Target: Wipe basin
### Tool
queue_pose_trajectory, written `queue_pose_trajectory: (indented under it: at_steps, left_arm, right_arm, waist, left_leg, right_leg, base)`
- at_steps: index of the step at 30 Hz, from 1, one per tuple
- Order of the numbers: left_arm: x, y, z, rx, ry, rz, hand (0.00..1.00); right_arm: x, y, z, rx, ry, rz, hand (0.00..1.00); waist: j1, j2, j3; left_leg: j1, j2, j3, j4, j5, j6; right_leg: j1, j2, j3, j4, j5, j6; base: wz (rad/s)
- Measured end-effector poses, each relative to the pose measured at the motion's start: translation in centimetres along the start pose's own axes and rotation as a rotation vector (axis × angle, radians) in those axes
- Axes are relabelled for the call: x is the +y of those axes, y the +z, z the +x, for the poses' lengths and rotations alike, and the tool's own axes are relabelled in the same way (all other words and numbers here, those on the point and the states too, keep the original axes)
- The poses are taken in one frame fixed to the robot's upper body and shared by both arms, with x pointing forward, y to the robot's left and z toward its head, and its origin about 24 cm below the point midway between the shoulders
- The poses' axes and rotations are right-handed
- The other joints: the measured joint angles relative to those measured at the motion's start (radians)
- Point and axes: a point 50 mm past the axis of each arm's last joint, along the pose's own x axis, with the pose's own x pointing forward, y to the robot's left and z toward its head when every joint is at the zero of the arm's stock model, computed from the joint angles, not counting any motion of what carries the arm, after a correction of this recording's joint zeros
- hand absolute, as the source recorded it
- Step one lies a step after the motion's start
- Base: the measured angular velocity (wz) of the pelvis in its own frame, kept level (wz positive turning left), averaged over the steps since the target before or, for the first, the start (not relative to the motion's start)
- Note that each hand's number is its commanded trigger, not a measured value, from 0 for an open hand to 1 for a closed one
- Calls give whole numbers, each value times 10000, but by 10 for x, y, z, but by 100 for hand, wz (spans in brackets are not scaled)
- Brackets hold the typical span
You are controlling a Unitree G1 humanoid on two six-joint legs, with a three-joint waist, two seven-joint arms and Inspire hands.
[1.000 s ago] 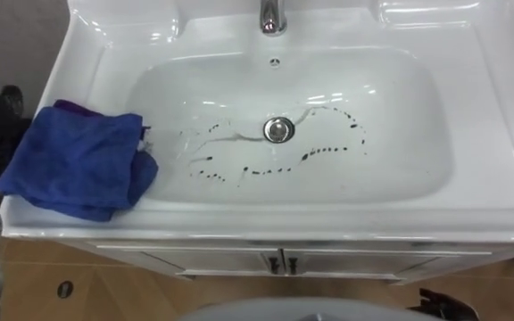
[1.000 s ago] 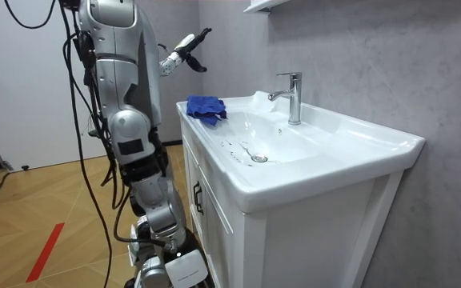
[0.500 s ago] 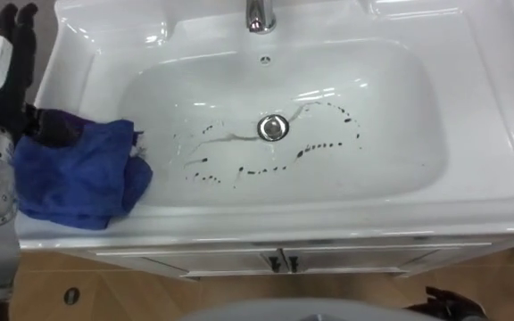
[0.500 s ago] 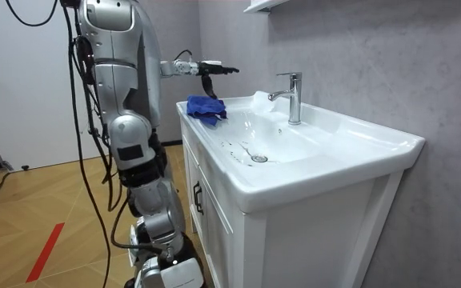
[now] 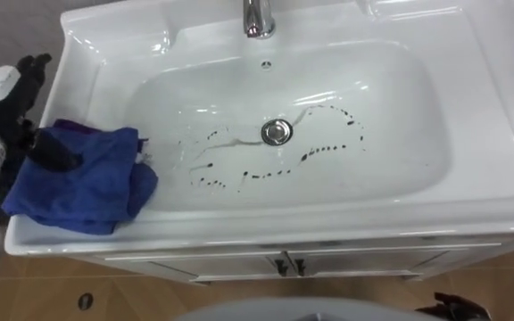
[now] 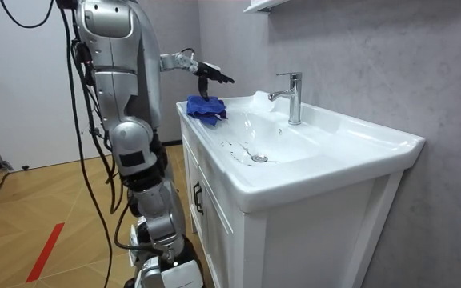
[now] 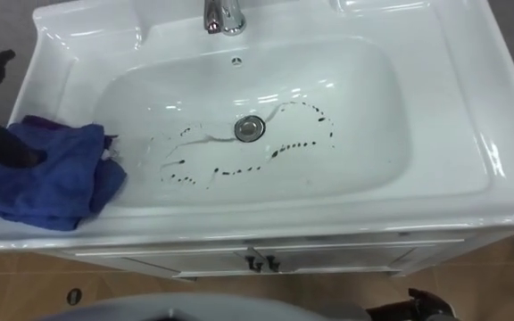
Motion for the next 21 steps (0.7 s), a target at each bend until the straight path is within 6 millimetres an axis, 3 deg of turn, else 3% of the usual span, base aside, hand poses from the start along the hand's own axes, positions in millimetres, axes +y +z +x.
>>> queue_pose_trajectory:
  at_steps: [4, 9, 14, 21]
  left_arm:
    - [1, 0, 0, 68, -561, 95, 0]
    - [17, 5, 1, -93, -583, 544, 0]
    - [32, 9, 2, -177, -215, 869, 0]
    - [31, 9, 2, -177, -336, 883, 0]
  right_arm:
    - [0, 1, 0, -16, 25, -211, 0]
    - [0, -2, 0, 50, 35, -217, 0]
    - [-4, -1, -1, 33, -74, -233, 0]
    - [-8, 5, 0, -103, -157, -282, 0]
  waist:
    - [17, -22, 22]
    - [245, -38, 68]
    - [291, 145, 65]
    - [281, 215, 58]
  left_leg:
    - [0, -9, 1, 0, 0, 0]
    - [-28, -18, 2, 10, -1, 0]
    - [-38, -14, -11, 10, 0, 0]
    - [-37, 4, -13, 7, -1, 0]
  right_leg:
    - [-6, -8, 6, -6, 0, 0]
    - [-15, -19, -16, -42, -1, 0]
    - [-12, -19, -41, -43, 0, 0]
    - [22, -1, -9, -17, 1, -2]
  base:
    - [0]
    - [0]
    - [0]
    - [-1]
